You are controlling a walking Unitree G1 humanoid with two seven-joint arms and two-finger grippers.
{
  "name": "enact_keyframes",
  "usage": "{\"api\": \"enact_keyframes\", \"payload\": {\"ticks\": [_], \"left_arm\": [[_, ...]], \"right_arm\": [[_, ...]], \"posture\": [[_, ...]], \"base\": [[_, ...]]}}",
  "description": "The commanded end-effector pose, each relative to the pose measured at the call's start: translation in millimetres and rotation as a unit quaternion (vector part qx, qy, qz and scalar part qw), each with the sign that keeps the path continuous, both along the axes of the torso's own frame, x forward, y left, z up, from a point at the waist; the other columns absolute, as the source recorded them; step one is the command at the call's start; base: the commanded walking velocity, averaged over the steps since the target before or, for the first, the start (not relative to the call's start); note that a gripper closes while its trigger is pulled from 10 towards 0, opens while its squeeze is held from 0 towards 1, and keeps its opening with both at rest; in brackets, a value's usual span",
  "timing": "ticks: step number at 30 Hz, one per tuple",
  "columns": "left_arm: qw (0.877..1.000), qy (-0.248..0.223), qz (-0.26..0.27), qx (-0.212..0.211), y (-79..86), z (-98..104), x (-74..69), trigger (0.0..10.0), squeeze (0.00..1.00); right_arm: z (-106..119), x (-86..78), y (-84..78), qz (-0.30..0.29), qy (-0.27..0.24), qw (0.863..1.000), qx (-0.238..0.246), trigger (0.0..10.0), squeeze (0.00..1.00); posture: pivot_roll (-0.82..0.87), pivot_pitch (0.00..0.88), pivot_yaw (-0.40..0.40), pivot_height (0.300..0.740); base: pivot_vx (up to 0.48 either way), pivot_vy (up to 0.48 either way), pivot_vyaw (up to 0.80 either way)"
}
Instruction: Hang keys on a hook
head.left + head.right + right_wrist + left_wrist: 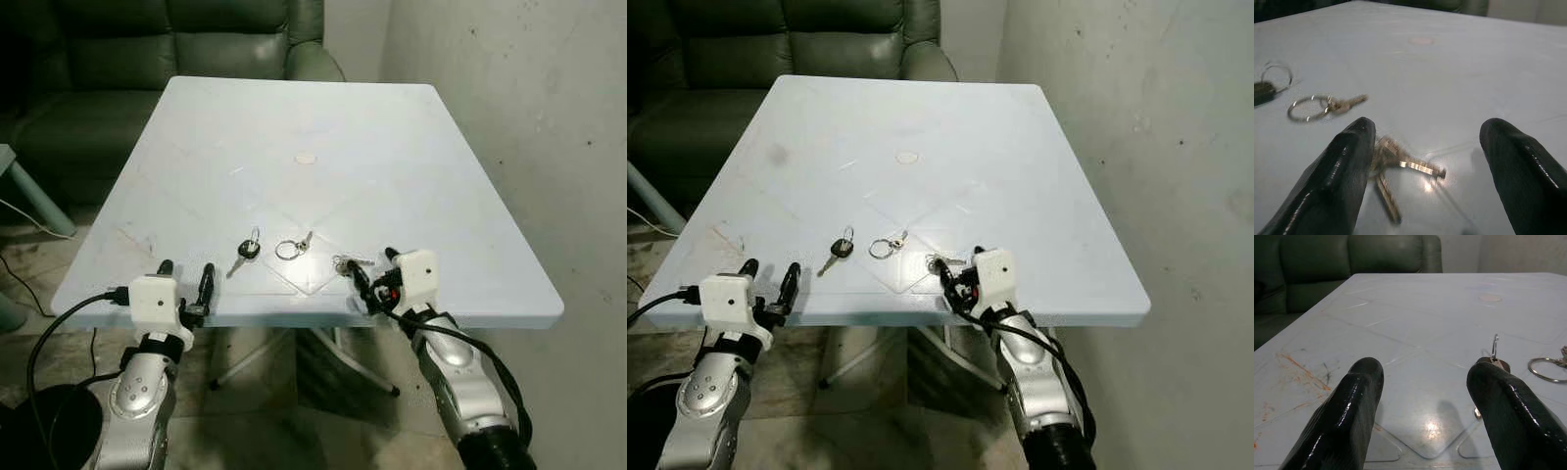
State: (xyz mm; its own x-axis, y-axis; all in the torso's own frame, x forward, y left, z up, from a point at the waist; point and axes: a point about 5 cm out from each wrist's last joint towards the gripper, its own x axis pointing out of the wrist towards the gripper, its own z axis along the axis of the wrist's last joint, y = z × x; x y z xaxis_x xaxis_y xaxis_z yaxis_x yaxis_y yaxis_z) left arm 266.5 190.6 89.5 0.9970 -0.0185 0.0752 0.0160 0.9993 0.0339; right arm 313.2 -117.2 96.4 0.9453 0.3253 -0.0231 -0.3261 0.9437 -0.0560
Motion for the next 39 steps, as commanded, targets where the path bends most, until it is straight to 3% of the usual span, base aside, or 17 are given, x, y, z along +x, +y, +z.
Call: {"api": "enact_keyframes", "payload": {"ticks": [1,13,23,27,37,38,39], "left_arm": [[1.000,0.007,0.010,-0.004,2.6,-1.0,1.4,10.0,0.00],[1.000,-0.006,-0.018,0.006,-17.2,4.6,-8.2,10.0,0.00],[1.000,-0.003,-0.016,0.007,-20.6,5.2,-10.4,10.0,0.00],[1.000,-0.001,-0.012,0.007,-19.7,5.7,-10.7,10.0,0.00],[0.999,-0.004,-0.030,0.010,-31.5,8.1,-11.3,10.0,0.00],[0.999,-0.004,-0.032,0.012,-32.6,8.1,-11.6,10.0,0.00],[0.999,-0.004,-0.033,0.013,-33.5,8.1,-11.9,10.0,0.00]], "right_arm": [[1.0,3.3,2.0,-0.014,0.002,1.000,-0.017,10.0,0.00],[0.8,1.3,24.3,0.000,0.008,0.998,-0.068,10.0,0.00],[3.7,4.0,28.4,0.001,0.012,0.997,-0.078,10.0,0.00],[9.3,7.2,39.3,0.022,0.009,0.995,-0.097,10.0,0.00],[12.4,7.3,52.9,0.025,0.026,0.995,-0.088,10.0,0.00],[12.6,7.2,53.5,0.025,0.027,0.996,-0.086,9.2,0.00],[12.6,7.1,54.2,0.025,0.029,0.996,-0.084,9.4,0.00]], "posture": [[-0.06,0.040,-0.027,0.740],[-0.01,0.085,-0.087,0.740],[0.00,0.099,-0.100,0.740],[0.01,0.145,-0.146,0.740],[0.00,0.169,-0.168,0.740],[0.00,0.170,-0.170,0.740],[0.00,0.170,-0.171,0.740]], "base": [[0.000,0.000,0.00],[0.000,0.000,0.00],[0.000,0.000,0.00],[0.000,0.000,0.00],[0.000,0.000,0.00],[0.000,0.000,0.00],[0.000,0.000,0.00]]}}
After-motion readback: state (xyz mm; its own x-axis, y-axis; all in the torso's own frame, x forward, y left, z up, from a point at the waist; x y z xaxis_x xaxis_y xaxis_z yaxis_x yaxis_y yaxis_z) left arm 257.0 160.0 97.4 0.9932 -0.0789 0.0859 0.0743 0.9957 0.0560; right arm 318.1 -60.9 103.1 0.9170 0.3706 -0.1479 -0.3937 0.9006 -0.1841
